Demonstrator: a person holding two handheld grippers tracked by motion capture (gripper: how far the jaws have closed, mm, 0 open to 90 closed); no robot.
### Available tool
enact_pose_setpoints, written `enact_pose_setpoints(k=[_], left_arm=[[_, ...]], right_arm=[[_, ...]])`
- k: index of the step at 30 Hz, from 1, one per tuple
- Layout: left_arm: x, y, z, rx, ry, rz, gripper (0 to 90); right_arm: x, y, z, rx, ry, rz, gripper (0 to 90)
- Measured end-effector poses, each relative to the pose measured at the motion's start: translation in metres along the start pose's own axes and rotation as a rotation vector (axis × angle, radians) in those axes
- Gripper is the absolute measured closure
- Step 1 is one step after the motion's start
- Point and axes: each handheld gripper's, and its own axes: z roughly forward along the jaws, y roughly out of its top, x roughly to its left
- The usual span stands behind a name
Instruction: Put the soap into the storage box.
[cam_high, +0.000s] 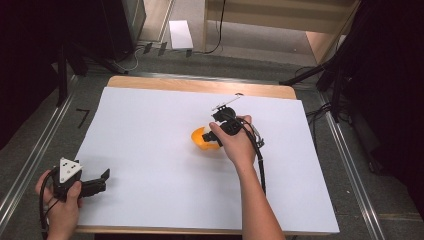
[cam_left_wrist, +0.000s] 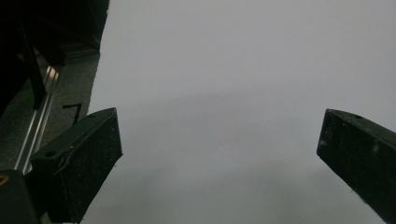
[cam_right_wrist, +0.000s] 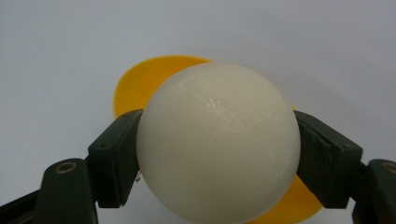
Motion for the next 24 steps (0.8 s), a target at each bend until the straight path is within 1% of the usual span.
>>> enact_pose_setpoints(k=[1,4,10,11,12,14,15,16,17,19,21,24], left_arm=[[0.000,0.000,0.000,0.000,0.000,0.000,0.3],[0.000,0.000,0.000,0.000,-0.001,-0.001,0.3],[0.000,0.000,0.000,0.000,-0.004,-0.004,0.3],[0.000,0.000,0.000,-0.002,-0.004,-0.003,0.3],[0.000,0.000,0.000,-0.002,-0.004,-0.003,0.3],[0.000,0.000,0.000,0.000,-0.004,-0.001,0.3],[0.000,0.000,0.000,0.000,-0.004,-0.001,0.3],[0.000,0.000,0.000,-0.002,-0.005,-0.003,0.3],[0.001,0.000,0.000,0.000,-0.005,-0.002,0.3],[0.000,0.000,0.000,0.000,-0.005,-0.002,0.3],[0.000,0.000,0.000,-0.002,-0.004,-0.002,0.3],[0.001,0.000,0.000,0.000,-0.005,-0.005,0.3]], right_arm=[[0.000,0.000,0.001,0.008,-0.002,0.007,24.0],[0.000,0.000,0.003,0.013,-0.006,0.005,24.0],[0.000,-0.002,0.010,0.039,-0.020,0.023,23.9],[0.000,-0.002,0.013,0.041,-0.030,0.024,23.9],[0.000,-0.002,0.013,0.041,-0.030,0.024,23.9],[0.000,-0.003,0.017,0.049,-0.042,0.038,23.7],[0.000,-0.003,0.017,0.049,-0.042,0.038,23.7],[0.002,-0.003,0.021,0.062,-0.035,0.041,23.4],[0.002,-0.003,0.021,0.060,-0.034,0.042,22.6],[0.002,-0.003,0.019,0.044,-0.016,0.054,16.4],[0.003,-0.002,0.016,0.040,-0.017,0.053,14.0],[0.004,-0.002,0.013,0.039,-0.025,0.051,13.3]])
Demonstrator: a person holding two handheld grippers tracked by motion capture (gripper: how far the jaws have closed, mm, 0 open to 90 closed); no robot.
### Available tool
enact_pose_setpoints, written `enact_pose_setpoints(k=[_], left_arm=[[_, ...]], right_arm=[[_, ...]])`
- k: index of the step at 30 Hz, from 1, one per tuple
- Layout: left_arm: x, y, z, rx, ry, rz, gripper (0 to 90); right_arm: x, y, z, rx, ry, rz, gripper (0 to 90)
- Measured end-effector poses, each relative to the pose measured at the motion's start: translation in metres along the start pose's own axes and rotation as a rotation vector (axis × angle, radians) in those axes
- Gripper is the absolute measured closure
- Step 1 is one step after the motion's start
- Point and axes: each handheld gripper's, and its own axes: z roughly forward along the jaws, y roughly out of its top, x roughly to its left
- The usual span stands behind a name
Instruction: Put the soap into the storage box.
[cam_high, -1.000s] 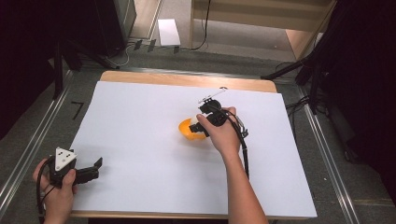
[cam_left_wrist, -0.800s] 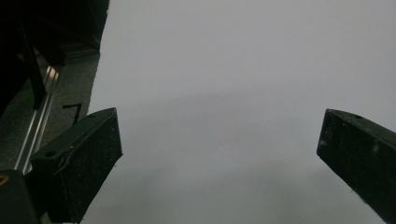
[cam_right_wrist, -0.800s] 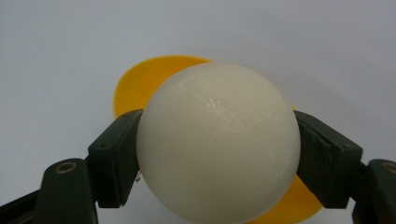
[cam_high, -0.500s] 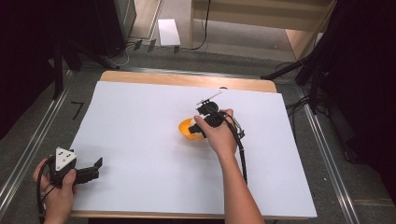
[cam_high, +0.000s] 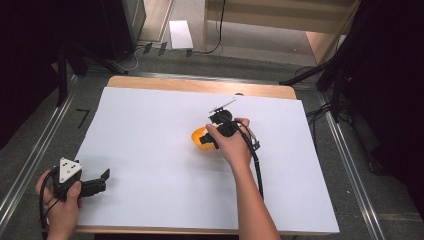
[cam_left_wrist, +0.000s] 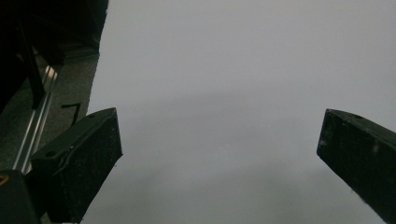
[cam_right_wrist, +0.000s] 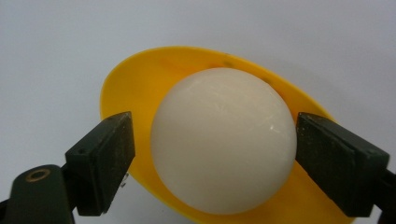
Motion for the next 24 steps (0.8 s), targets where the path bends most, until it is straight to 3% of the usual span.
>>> enact_pose_setpoints(k=[4,17,24], left_arm=[[0.000,0.000,0.000,0.001,0.002,0.003,0.3],[-0.001,0.000,0.000,0.002,0.006,0.004,0.3],[-0.001,0.000,0.000,0.001,0.005,0.003,0.3]], right_arm=[[-0.003,-0.003,-0.008,-0.015,-0.007,0.006,7.2],[-0.005,-0.012,-0.034,-0.071,-0.009,0.003,1.0],[-0.013,-0.031,-0.045,-0.105,-0.013,0.005,0.0]])
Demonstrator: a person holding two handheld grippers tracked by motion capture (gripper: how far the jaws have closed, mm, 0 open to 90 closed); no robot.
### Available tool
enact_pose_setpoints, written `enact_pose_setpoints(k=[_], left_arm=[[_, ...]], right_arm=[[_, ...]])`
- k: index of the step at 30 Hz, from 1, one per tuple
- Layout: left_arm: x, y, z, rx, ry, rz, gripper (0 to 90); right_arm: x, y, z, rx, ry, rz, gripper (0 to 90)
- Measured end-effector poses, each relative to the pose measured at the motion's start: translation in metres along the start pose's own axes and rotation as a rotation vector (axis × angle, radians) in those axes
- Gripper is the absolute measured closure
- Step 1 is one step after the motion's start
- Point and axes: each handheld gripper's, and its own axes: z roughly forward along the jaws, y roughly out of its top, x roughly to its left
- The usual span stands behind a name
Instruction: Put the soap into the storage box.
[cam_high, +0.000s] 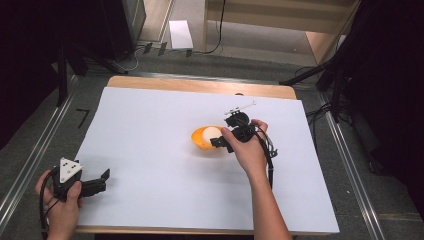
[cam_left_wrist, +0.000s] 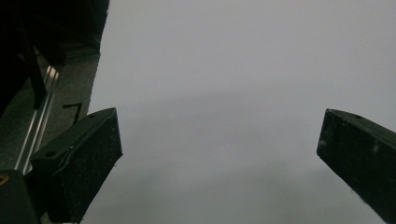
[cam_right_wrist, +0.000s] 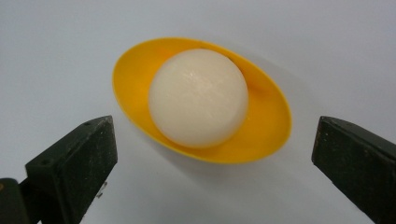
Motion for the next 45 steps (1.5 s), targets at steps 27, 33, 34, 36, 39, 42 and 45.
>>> enact_pose_setpoints(k=[27,33,34,36,39,42,45], left_arm=[[0.000,0.000,0.000,0.004,0.002,0.004,0.3],[0.000,0.000,0.000,0.003,0.003,0.005,0.3],[0.000,0.000,0.000,0.003,0.003,0.005,0.3],[0.000,0.000,0.000,0.002,0.003,0.005,0.3],[0.000,0.000,0.000,0.003,0.003,0.006,0.3],[0.000,0.000,0.000,0.003,0.003,0.005,0.3],[0.000,0.000,0.000,0.003,0.004,0.006,0.3]], right_arm=[[-0.037,-0.078,-0.023,-0.037,-0.017,0.060,0.0],[-0.045,-0.096,-0.025,-0.048,-0.013,0.074,0.0],[-0.046,-0.098,-0.026,-0.047,-0.014,0.075,0.0],[-0.048,-0.100,-0.026,-0.050,-0.013,0.080,0.0],[-0.052,-0.109,-0.028,-0.054,-0.019,0.085,0.0],[-0.055,-0.115,-0.030,-0.057,-0.024,0.098,0.0],[-0.060,-0.123,-0.033,-0.064,-0.027,0.102,0.0]])
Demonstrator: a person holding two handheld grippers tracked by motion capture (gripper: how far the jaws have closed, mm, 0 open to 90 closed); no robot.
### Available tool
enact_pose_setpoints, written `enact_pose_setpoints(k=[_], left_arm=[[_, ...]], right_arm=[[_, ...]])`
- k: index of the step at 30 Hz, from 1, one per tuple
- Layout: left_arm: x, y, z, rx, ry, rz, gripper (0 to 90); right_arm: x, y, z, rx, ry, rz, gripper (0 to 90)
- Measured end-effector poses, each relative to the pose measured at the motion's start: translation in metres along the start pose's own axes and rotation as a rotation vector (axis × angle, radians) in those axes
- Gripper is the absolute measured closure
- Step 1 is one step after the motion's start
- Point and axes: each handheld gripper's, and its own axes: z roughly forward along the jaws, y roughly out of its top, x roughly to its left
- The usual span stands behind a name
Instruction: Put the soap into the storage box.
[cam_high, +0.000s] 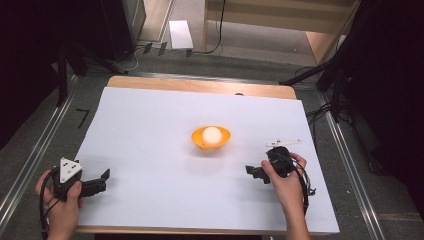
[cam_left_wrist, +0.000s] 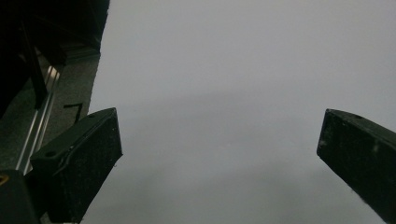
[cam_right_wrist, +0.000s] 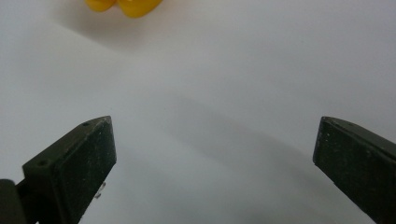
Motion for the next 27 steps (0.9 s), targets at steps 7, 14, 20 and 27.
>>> enact_pose_setpoints(k=[7,14,20,27], left_arm=[[0.001,0.000,0.000,-0.003,-0.003,-0.007,0.3],[0.001,0.000,0.000,-0.001,-0.001,-0.009,0.3],[0.000,0.000,0.000,-0.001,0.003,-0.004,0.3],[0.000,0.000,-0.001,-0.004,0.006,-0.001,0.3]], right_arm=[[-0.013,-0.017,-0.011,-0.031,-0.014,0.029,0.0],[-0.021,-0.028,-0.022,-0.054,-0.030,0.039,0.0],[-0.031,-0.045,-0.030,-0.077,-0.041,0.044,0.0],[-0.047,-0.069,-0.045,-0.119,-0.054,0.086,0.0]])
